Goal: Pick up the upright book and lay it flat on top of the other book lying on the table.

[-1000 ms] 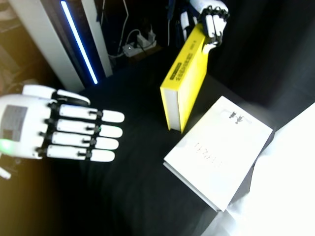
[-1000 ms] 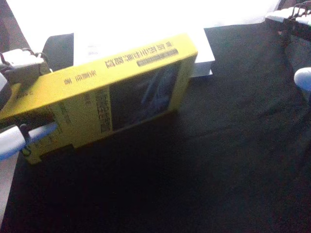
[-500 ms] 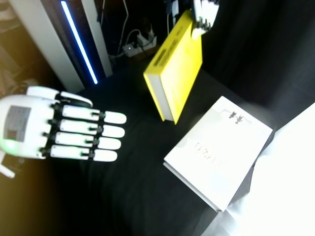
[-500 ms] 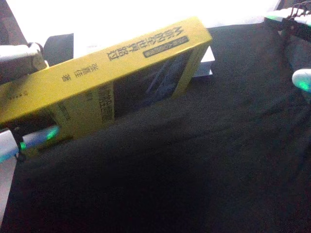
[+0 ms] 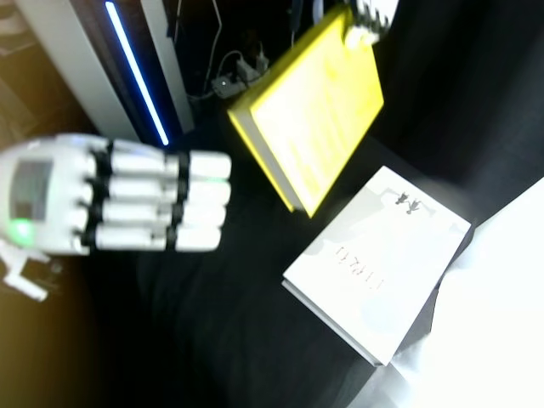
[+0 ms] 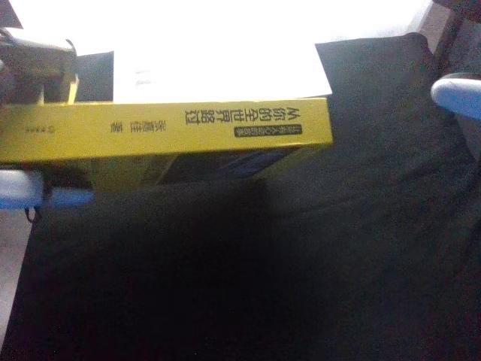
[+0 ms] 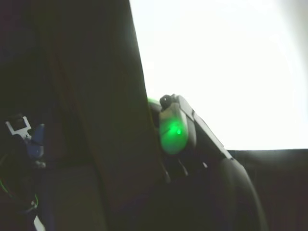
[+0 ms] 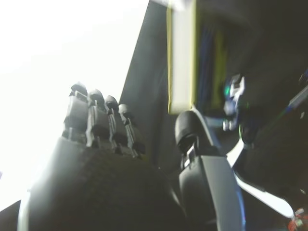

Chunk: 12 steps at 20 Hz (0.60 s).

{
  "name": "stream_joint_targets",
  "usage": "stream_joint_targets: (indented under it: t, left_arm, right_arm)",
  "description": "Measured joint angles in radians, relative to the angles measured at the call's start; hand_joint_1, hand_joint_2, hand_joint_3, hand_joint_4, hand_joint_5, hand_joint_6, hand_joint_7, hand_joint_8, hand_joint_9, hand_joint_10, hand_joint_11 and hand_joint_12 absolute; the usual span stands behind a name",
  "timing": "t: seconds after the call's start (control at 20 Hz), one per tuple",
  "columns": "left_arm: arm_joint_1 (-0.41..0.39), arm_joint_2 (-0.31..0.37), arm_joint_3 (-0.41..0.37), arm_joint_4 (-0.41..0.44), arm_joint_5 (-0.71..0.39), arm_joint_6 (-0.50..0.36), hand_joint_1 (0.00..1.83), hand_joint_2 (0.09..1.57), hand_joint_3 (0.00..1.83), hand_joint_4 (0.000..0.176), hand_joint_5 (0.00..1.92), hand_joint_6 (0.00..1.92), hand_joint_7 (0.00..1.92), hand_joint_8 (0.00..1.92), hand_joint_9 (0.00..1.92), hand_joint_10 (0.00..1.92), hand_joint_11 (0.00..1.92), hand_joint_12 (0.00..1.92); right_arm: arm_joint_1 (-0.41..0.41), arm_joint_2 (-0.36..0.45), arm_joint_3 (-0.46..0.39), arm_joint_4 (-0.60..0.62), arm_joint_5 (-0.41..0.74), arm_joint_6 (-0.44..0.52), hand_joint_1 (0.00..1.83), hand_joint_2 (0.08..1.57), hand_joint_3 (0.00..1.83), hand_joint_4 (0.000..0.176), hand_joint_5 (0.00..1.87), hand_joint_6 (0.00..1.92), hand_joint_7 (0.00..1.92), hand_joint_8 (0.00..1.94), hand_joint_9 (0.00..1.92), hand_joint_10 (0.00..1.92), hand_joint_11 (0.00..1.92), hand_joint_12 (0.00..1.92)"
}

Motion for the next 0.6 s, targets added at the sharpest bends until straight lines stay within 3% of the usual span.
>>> stream_joint_targets:
  t: [0.05, 0.1, 0.15, 0.2, 0.25, 0.3, 0.35, 0.4, 0.45, 0.5, 0.55, 0.6]
  left_arm:
    - [-0.014, -0.011, 0.010, 0.000, 0.021, -0.003, 1.44, 0.49, 1.70, 0.000, 1.05, 1.77, 1.09, 1.92, 1.51, 1.92, 1.59, 1.92]
    - [-0.023, -0.020, 0.014, 0.000, 0.032, -0.004, 1.70, 0.81, 1.31, 0.000, 1.06, 1.79, 1.26, 1.92, 1.51, 1.92, 1.59, 1.92]
    - [-0.028, -0.025, 0.019, -0.002, 0.037, -0.005, 1.73, 0.93, 1.13, 0.000, 1.06, 1.80, 1.30, 1.92, 1.48, 1.92, 1.58, 1.92]
    - [-0.035, -0.032, 0.029, -0.005, 0.046, -0.008, 1.48, 0.64, 1.48, 0.000, 1.05, 1.76, 1.06, 1.92, 1.45, 1.92, 1.54, 1.92]
    - [-0.042, -0.032, 0.029, -0.016, 0.058, -0.010, 1.67, 0.84, 1.28, 0.000, 1.04, 1.77, 1.25, 1.92, 1.46, 1.92, 1.55, 1.92]
    - [-0.050, -0.044, 0.043, -0.016, 0.060, -0.011, 1.67, 0.93, 1.17, 0.000, 1.04, 1.80, 1.29, 1.92, 1.46, 1.92, 1.55, 1.92]
    - [-0.070, -0.057, 0.053, -0.026, 0.077, -0.009, 1.46, 0.65, 1.47, 0.000, 1.02, 1.78, 1.05, 1.92, 1.42, 1.92, 1.51, 1.92]
    - [-0.080, -0.066, 0.058, -0.025, 0.087, -0.006, 1.43, 0.57, 1.57, 0.000, 1.03, 1.80, 1.03, 1.92, 1.43, 1.92, 1.52, 1.92]
    - [-0.089, -0.072, 0.061, -0.016, 0.090, -0.004, 1.42, 0.54, 1.62, 0.000, 1.04, 1.83, 1.04, 1.92, 1.43, 1.92, 1.51, 1.92]
    - [-0.091, -0.074, 0.061, -0.008, 0.089, -0.004, 1.42, 0.52, 1.66, 0.000, 1.06, 1.82, 1.06, 1.92, 1.45, 1.92, 1.52, 1.92]
    - [-0.091, -0.073, 0.053, 0.001, 0.082, -0.002, 1.43, 0.51, 1.67, 0.000, 1.07, 1.81, 1.07, 1.92, 1.44, 1.92, 1.49, 1.92]
    - [-0.091, -0.073, 0.046, 0.005, 0.072, -0.003, 1.43, 0.51, 1.67, 0.000, 1.07, 1.79, 1.07, 1.92, 1.42, 1.92, 1.40, 1.92]
  right_arm:
    - [0.026, -0.012, 0.000, -0.028, -0.001, 0.000, 0.56, 1.28, 0.00, 0.038, 0.00, 0.00, 0.00, 0.00, 0.00, 0.00, 0.00, 0.00]
    - [0.052, -0.024, 0.000, -0.051, 0.000, 0.000, 0.51, 1.28, 0.00, 0.036, 0.00, 0.00, 0.00, 0.00, 0.00, 0.00, 0.00, 0.00]
    - [0.075, -0.037, 0.000, -0.068, 0.002, 0.000, 0.49, 1.29, 0.00, 0.033, 0.00, 0.00, 0.00, 0.00, 0.00, 0.00, 0.00, 0.00]
    - [0.095, -0.050, 0.001, -0.084, 0.005, 0.000, 0.53, 1.27, 0.00, 0.054, 0.00, 0.00, 0.00, 0.00, 0.00, 0.00, 0.00, 0.00]
    - [0.108, -0.060, 0.001, -0.099, 0.010, 0.000, 0.49, 1.27, 0.00, 0.054, 0.00, 0.00, 0.00, 0.00, 0.00, 0.00, 0.00, 0.00]
    - [0.111, -0.070, 0.003, -0.111, 0.018, 0.003, 0.48, 1.24, 0.00, 0.078, 0.00, 0.00, 0.00, 0.00, 0.00, 0.00, 0.00, 0.00]
    - [0.111, -0.088, 0.014, -0.129, 0.022, 0.018, 0.48, 1.23, 0.00, 0.063, 0.00, 0.00, 0.00, 0.00, 0.00, 0.00, 0.00, 0.00]
    - [0.111, -0.101, 0.021, -0.140, 0.017, 0.035, 0.35, 1.25, 0.00, 0.083, 0.00, 0.00, 0.00, 0.00, 0.00, 0.00, 0.00, 0.00]
    - [0.111, -0.114, 0.031, -0.155, 0.011, 0.053, 0.28, 1.24, 0.00, 0.113, 0.00, 0.00, 0.00, 0.00, 0.00, 0.00, 0.00, 0.00]
    - [0.111, -0.117, 0.031, -0.158, 0.008, 0.063, 0.33, 1.22, 0.00, 0.120, 0.00, 0.00, 0.00, 0.00, 0.00, 0.00, 0.00, 0.00]
    - [0.111, -0.117, 0.033, -0.160, 0.008, 0.067, 0.34, 1.21, 0.00, 0.106, 0.00, 0.00, 0.00, 0.00, 0.00, 0.00, 0.00, 0.00]
    - [0.111, -0.117, 0.033, -0.157, 0.008, 0.067, 0.28, 1.23, 0.00, 0.119, 0.00, 0.00, 0.00, 0.00, 0.00, 0.00, 0.00, 0.00]
